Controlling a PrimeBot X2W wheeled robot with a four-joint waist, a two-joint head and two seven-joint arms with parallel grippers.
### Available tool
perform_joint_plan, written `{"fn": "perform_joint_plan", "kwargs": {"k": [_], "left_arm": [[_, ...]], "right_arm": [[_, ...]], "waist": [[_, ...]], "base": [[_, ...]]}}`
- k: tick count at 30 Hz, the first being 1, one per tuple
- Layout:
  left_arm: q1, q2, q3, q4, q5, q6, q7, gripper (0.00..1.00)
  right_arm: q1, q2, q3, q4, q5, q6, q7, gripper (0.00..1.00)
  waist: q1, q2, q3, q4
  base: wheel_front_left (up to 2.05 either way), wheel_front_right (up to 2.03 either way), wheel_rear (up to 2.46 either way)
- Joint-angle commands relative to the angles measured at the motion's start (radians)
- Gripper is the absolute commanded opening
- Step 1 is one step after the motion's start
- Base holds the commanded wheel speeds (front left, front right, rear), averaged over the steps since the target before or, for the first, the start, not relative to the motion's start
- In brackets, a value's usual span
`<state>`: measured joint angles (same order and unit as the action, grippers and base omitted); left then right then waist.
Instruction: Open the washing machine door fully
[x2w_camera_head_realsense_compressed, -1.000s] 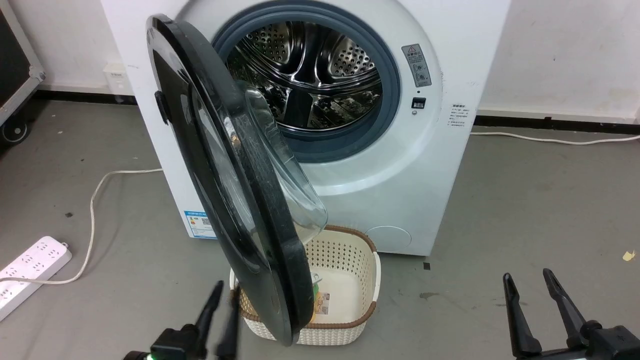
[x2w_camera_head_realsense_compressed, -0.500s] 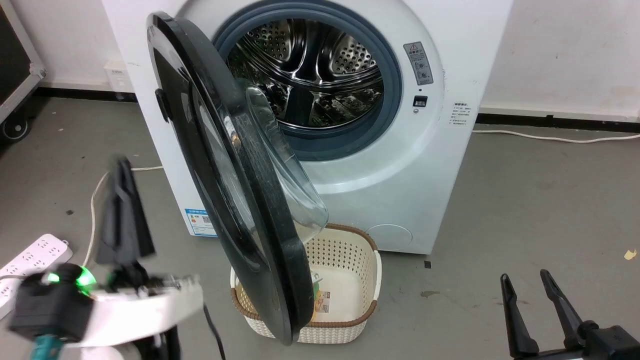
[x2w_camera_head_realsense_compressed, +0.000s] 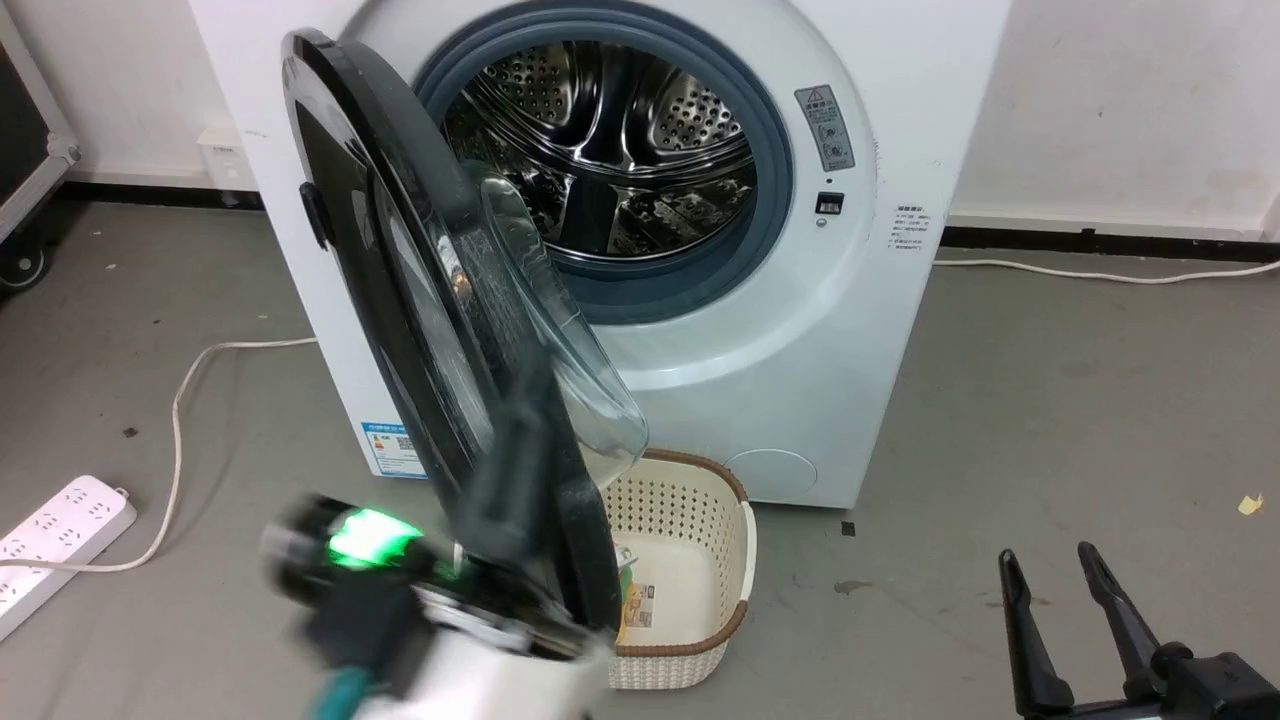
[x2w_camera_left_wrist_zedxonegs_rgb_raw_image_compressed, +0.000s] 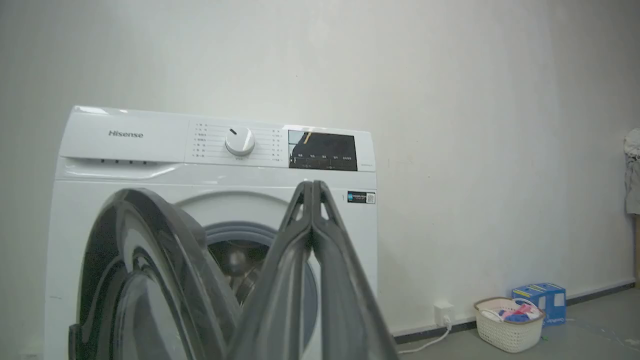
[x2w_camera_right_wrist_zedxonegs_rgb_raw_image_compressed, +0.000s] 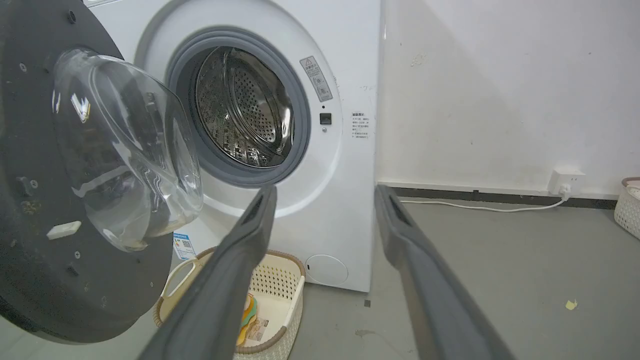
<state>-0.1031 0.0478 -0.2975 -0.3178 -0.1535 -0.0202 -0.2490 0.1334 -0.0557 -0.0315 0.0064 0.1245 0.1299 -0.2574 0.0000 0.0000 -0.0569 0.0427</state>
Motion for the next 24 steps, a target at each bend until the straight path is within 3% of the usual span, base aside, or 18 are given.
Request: {"fn": "perform_joint_plan", "kwargs": {"k": [1, 6, 13, 19, 24], "left_arm": [[0.019, 0.002, -0.022, 0.032, -0.008, 0.000, 0.015, 0.00], [0.044, 0.002, -0.110, 0.183, -0.070, 0.017, 0.053, 0.00], [0.034, 0.002, -0.159, 0.387, -0.133, 0.028, 0.051, 0.00], [0.008, 0.007, -0.122, 0.529, -0.154, 0.071, 0.058, 0.00], [-0.008, 0.022, -0.104, 0.566, -0.154, 0.073, 0.033, 0.00]], "right_arm": [[-0.013, 0.005, 0.002, 0.003, 0.005, 0.001, -0.004, 1.00], [-0.017, 0.005, 0.010, 0.007, 0.010, 0.001, -0.004, 1.00], [-0.019, 0.005, 0.011, 0.015, 0.017, 0.001, -0.004, 1.00], [-0.017, 0.005, 0.015, 0.025, 0.026, 0.001, -0.004, 1.00], [-0.007, 0.005, 0.012, 0.033, 0.031, 0.001, -0.004, 1.00]], "waist": [[0.0000, 0.0000, 0.002, -0.001], [0.0000, 0.0000, 0.010, -0.008], [0.0000, 0.0000, 0.020, -0.013], [0.0000, 0.0000, 0.026, -0.008], [0.0000, 0.0000, 0.028, 0.028]], "base": [[0.00, 0.00, 0.00], [0.00, 0.00, 0.00], [0.00, 0.00, 0.00], [0.00, 0.00, 0.00], [0.00, 0.00, 0.00]]}}
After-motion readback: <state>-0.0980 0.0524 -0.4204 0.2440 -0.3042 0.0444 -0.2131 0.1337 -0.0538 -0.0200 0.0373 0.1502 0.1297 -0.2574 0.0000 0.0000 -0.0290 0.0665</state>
